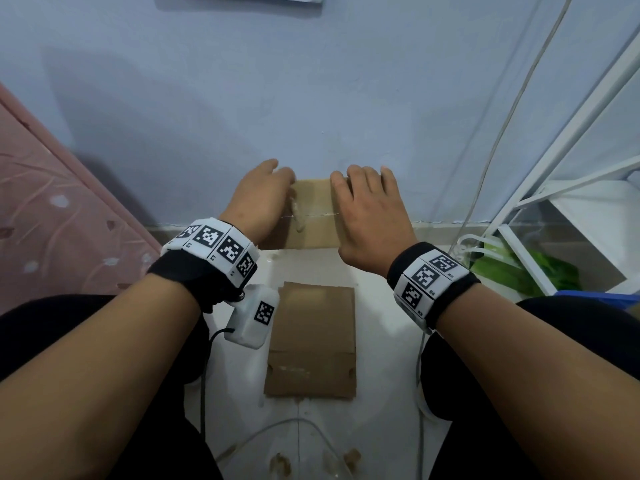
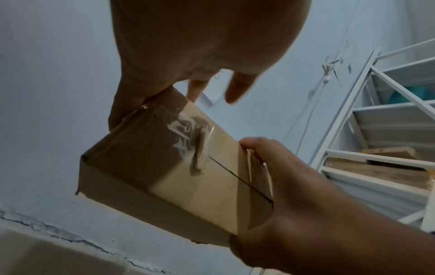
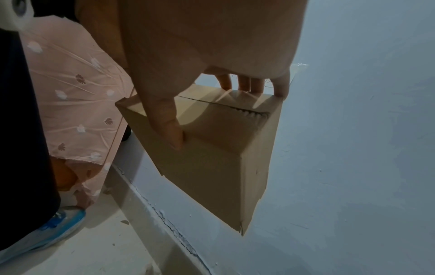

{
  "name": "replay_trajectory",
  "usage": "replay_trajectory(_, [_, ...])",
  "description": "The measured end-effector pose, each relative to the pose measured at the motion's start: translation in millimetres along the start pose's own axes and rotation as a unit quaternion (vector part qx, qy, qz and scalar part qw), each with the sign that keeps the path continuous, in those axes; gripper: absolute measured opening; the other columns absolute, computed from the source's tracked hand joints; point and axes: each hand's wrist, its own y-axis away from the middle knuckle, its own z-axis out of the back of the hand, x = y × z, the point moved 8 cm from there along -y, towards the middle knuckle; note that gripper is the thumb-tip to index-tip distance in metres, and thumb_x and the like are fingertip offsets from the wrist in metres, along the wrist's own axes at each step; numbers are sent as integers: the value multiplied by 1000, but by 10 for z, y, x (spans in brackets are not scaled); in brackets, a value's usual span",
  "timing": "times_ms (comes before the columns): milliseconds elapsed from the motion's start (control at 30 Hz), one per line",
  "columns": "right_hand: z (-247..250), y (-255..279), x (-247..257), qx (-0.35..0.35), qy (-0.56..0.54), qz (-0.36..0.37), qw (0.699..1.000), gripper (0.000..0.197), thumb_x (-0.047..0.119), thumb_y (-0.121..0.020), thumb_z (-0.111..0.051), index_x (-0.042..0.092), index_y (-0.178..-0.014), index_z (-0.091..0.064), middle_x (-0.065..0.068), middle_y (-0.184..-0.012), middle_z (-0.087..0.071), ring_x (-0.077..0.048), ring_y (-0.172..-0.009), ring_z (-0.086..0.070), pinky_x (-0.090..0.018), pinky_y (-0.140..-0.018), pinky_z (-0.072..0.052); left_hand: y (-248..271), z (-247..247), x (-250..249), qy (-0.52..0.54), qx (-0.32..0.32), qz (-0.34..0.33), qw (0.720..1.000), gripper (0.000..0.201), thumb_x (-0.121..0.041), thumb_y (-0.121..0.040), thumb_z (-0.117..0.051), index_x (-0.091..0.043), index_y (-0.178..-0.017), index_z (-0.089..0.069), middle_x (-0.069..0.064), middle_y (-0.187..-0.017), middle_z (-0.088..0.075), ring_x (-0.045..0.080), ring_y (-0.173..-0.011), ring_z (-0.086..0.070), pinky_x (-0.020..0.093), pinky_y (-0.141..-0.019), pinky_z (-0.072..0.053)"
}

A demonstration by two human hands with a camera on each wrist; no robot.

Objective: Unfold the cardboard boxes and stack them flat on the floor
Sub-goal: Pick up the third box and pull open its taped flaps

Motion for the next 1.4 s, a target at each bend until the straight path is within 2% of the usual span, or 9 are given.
replay_trajectory(67, [13,-4,-16,-7,-6,-7,1000,89,22,-56,-69,2,-139,-42,-19,-130,-48,-40,-118,-47,-58,-113,-29,31,-2,5,-22,-10,-3,1000,84,-37,-90,-67,-19,-159,-24,7,-132,-56,22,-124,-51,25,-93,-35])
replay_trajectory(133, [23,-12,-54,-16,-19,-23,999,89,23,-55,-70,3,-137,-42,-18,-128,-49,-39,-116,-47,-57,-113,-30,43,33,-23,-50,-30,-23,998,106,-43,-80,-79,-27,-161,-14,3,-121,-57,19,-114,-52,24,-90,-35])
replay_trajectory(267, [36,-22,-52,-32,-29,-24,999,86,24,-55,-67,3,-135,-44,-17,-126,-49,-38,-114,-48,-56,-114,-29,11,-2,85,-41,-9,16,999,130,-50,-73,-87,-27,-161,5,6,-146,-48,23,-138,-45,26,-97,-34])
replay_trajectory(333, [31,-17,-52,-32,-27,-21,999,85,24,-56,-67,3,-135,-44,-16,-125,-50,-38,-113,-48,-57,-114,-28,-13,-34,154,-28,1,30,999,137,-47,-70,-90,-27,-161,11,10,-157,-39,24,-142,-41,28,-100,-33])
replay_trajectory(533, [53,10,-102,-25,-16,-43,999,89,23,-53,-69,8,-137,-42,-13,-129,-47,-35,-118,-46,-72,-108,-26,-43,-30,149,-34,-2,8,999,132,-45,-71,-90,-27,-161,4,9,-156,-40,24,-143,-40,27,-101,-31])
replay_trajectory(700, [5,16,-108,4,-41,-48,998,93,23,-52,-71,9,-138,-39,-12,-130,-45,-35,-118,-43,-59,-94,-44,-29,-42,158,-36,0,5,999,134,-44,-71,-90,-26,-161,7,10,-156,-41,24,-142,-41,24,-98,-30])
replay_trajectory(867, [-14,4,-131,7,-52,-51,997,91,21,-54,-71,9,-138,-39,-12,-128,-44,-35,-116,-43,-46,-78,-48,-4,-51,132,-36,-7,5,999,135,-42,-74,-88,-25,-160,14,12,-155,-42,24,-142,-41,22,-95,-28])
replay_trajectory(1100, [-27,-1,-123,27,-53,-52,997,93,22,-59,-70,8,-143,-34,-17,-143,-40,-38,-135,-34,-50,-85,-48,-14,-24,140,-48,-10,-3,999,131,-44,-74,-88,-26,-161,8,10,-154,-44,24,-141,-42,24,-97,-30])
replay_trajectory(1400, [-73,-2,-155,54,-56,-49,996,94,24,-61,-71,8,-146,-32,-13,-143,-40,-35,-135,-35,-49,-85,-48,-44,-54,169,-65,0,-5,998,120,-44,-73,-88,-26,-160,-7,9,-147,-48,24,-135,-46,27,-99,-35])
